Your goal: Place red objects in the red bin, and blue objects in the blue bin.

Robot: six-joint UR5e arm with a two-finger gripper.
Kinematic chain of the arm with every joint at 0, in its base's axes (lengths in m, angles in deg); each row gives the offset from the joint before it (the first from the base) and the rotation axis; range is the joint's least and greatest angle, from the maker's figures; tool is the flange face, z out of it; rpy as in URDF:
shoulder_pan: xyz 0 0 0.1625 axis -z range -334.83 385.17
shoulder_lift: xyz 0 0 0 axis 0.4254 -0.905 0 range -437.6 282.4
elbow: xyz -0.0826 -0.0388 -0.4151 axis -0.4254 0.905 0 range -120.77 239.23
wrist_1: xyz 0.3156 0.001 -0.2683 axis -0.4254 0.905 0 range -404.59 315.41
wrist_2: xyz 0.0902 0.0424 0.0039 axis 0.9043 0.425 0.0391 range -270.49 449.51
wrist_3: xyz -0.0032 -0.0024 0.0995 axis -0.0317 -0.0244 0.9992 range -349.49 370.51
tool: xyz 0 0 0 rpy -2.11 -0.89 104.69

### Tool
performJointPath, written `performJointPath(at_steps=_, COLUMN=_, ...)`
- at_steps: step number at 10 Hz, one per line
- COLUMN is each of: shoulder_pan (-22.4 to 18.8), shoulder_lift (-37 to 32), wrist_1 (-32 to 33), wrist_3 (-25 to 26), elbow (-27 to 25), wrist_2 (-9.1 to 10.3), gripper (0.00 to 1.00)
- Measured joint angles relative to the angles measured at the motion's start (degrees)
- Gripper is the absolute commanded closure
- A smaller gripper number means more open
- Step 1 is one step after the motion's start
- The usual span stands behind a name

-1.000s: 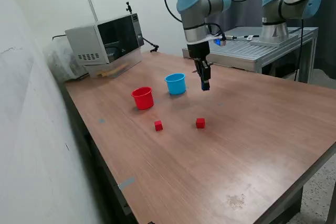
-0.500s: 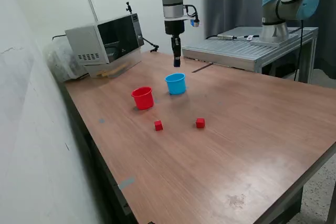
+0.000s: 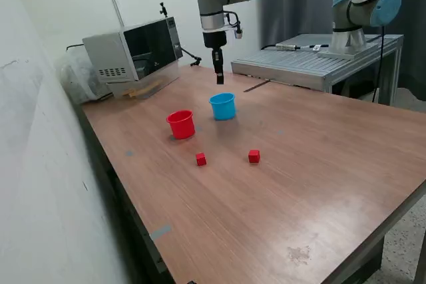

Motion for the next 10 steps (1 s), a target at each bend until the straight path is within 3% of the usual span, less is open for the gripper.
performJointPath(at_steps=1, shoulder_pan=0.1, shoulder_lift=0.5, wrist_1=0.1, wrist_3=-0.3, elbow=-0.4, wrist_2=0.01, gripper=1.0)
performJointPath(at_steps=2, shoulder_pan=0.0, shoulder_lift=1.2, wrist_1=0.2, wrist_3=-0.4, elbow=-0.5, wrist_2=0.02, gripper=0.0)
performJointPath(at_steps=7, shoulder_pan=-0.4, shoulder_lift=2.9, wrist_1=0.0, wrist_3=-0.7, elbow=0.5, wrist_2=0.01, gripper=0.0)
performJointPath(at_steps=10, shoulder_pan=-1.9, shoulder_lift=3.1, wrist_1=-1.4, wrist_3=-3.7, elbow=4.7, wrist_2=0.36, gripper=0.0)
